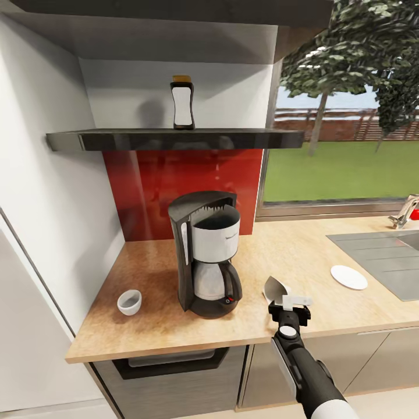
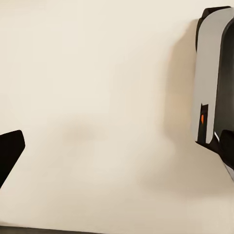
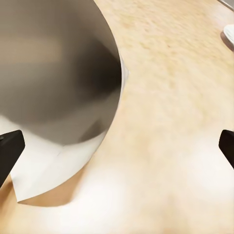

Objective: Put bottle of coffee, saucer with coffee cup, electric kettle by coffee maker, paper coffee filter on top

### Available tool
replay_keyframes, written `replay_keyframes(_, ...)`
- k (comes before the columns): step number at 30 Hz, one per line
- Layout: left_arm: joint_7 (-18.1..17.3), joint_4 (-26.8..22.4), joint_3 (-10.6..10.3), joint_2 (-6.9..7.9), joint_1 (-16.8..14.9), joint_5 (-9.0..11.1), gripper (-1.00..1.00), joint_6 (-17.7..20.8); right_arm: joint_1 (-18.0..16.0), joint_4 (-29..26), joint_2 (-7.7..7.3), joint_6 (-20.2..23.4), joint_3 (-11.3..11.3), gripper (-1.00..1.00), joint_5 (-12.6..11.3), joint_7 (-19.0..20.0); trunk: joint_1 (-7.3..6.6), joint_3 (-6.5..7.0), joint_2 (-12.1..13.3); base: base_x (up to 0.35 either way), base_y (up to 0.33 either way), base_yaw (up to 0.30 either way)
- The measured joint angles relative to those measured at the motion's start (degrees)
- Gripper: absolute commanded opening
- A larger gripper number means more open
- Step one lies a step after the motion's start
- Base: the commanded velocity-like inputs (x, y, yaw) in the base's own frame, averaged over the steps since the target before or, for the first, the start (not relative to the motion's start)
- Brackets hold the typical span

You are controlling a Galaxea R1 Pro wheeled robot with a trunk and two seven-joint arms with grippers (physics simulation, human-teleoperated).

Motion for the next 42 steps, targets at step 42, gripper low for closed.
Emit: replay_keyframes(42,0.0,0.3,0.0,-0.02,0.0,0.0,1.0,0.1,0.0,0.9,0.0,-0.1,0.0,1.0,0.0,-0.1,-0.01,0.0,0.0,0.027,0.0,0.0)
